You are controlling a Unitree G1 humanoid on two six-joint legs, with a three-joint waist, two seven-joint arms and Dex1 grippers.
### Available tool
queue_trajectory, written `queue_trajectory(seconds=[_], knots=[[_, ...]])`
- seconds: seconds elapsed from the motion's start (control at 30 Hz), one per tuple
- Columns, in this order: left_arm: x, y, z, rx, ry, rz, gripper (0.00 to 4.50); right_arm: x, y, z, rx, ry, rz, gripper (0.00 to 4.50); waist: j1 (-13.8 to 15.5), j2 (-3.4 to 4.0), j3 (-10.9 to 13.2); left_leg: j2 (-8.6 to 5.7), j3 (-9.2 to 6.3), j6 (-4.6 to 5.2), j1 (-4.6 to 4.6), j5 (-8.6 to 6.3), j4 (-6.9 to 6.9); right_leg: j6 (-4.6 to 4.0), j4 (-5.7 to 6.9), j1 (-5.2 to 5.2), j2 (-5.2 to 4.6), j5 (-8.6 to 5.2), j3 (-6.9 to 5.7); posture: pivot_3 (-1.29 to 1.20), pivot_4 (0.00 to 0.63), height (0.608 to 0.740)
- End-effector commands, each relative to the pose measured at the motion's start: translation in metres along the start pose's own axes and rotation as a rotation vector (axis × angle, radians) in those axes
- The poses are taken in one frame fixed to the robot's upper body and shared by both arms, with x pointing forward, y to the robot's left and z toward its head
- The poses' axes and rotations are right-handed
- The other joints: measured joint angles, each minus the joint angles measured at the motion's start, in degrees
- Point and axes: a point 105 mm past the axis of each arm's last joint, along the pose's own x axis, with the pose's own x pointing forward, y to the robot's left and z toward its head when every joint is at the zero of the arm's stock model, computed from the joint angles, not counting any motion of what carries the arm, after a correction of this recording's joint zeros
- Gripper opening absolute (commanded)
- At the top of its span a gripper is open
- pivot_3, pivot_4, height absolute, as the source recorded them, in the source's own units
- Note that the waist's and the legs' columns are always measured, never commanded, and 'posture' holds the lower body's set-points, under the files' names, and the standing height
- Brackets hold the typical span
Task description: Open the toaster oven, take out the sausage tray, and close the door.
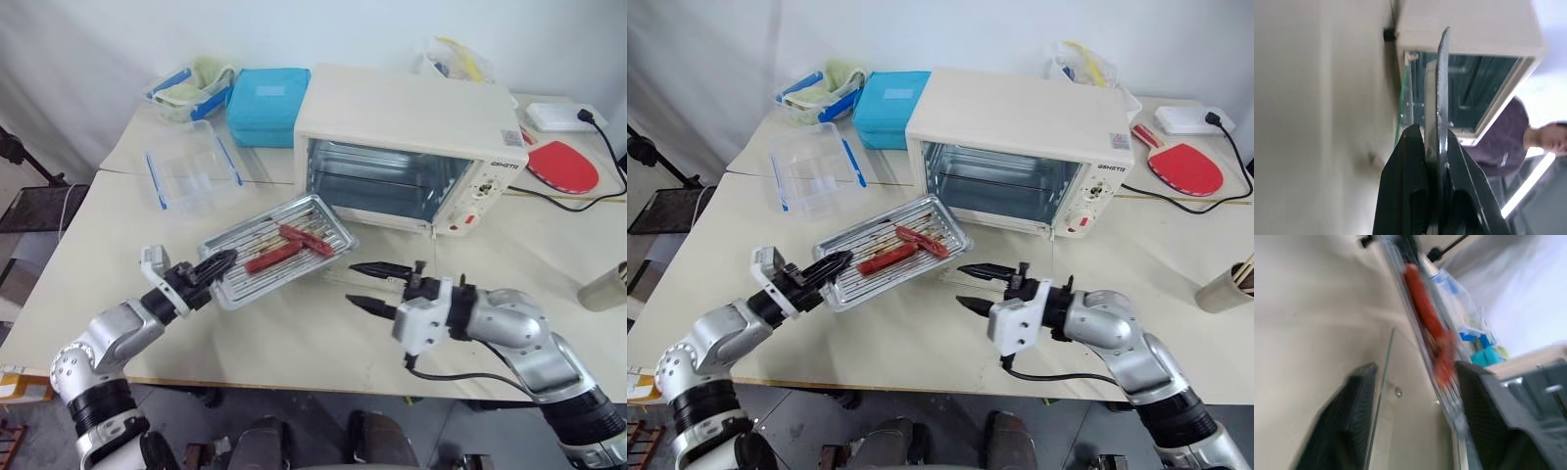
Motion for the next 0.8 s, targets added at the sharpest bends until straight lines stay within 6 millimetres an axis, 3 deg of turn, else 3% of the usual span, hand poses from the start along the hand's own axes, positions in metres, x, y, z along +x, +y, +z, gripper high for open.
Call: queue_trajectory(seconds=[0.03, 0.17, 0.3, 0.47, 0.63, 0.8], knots=[[-0.021, -0.015, 0.002, 0.05, -0.063, -0.08, 0.0, -0.031, -0.01, -0.008, 0.158, 0.004, -0.055, 1.34, 0.0, 0.0, 0.0, 0.0, -0.04, 0.0, 0.13, -0.01, -0.01, 0.0, -0.08, 0.16, 0.01, 0.0, -0.02, 0.0, 0.15, 0.74], [-0.054, -0.011, 0.0, 0.068, -0.172, -0.082, 0.0, -0.071, -0.014, -0.045, 0.293, 0.14, -0.134, 0.05, -0.1, 0.0, 0.0, -0.01, -0.1, 0.0, 0.2, -0.07, -0.03, -0.01, -0.26, 0.34, 0.0, 0.0, -0.02, 0.0, 0.15, 0.74], [-0.076, -0.008, -0.001, 0.066, -0.288, -0.082, 0.0, -0.101, -0.02, -0.078, 0.458, 0.252, -0.239, 0.05, -0.1, 0.01, 0.0, 0.06, -0.09, -0.03, 0.21, -0.09, -0.05, -0.06, -0.3, 0.34, 0.0, -0.03, -0.02, 0.0, 0.15, 0.74], [-0.095, -0.002, -0.003, 0.029, -0.461, -0.079, 0.0, -0.129, 0.002, -0.116, 0.622, 0.42, -0.171, 0.05, -0.1, 0.02, 0.0, 0.08, -0.08, -0.04, 0.23, -0.1, -0.03, -0.08, -0.47, 0.36, -0.1, -0.04, 0.0, 0.0, 0.15, 0.74], [-0.095, -0.005, -0.007, 0.006, -0.55, -0.093, 0.0, -0.129, 0.02, -0.132, 0.801, 0.447, -0.088, 0.05, -0.1, 0.04, 0.0, 0.11, -0.08, -0.01, 0.19, -0.14, -0.02, -0.09, -0.71, 0.38, -0.2, -0.04, 0.04, 0.0, 0.15, 0.74], [-0.094, -0.005, -0.009, -0.01, -0.584, -0.082, 0.0, -0.105, 0.018, -0.123, 0.853, 0.315, -0.059, 0.05, -0.1, 0.08, 0.0, 0.18, -0.09, -0.07, 0.19, -0.17, -0.04, -0.1, -0.77, 0.38, -0.16, -0.05, 0.04, 0.0, 0.15, 0.74]])
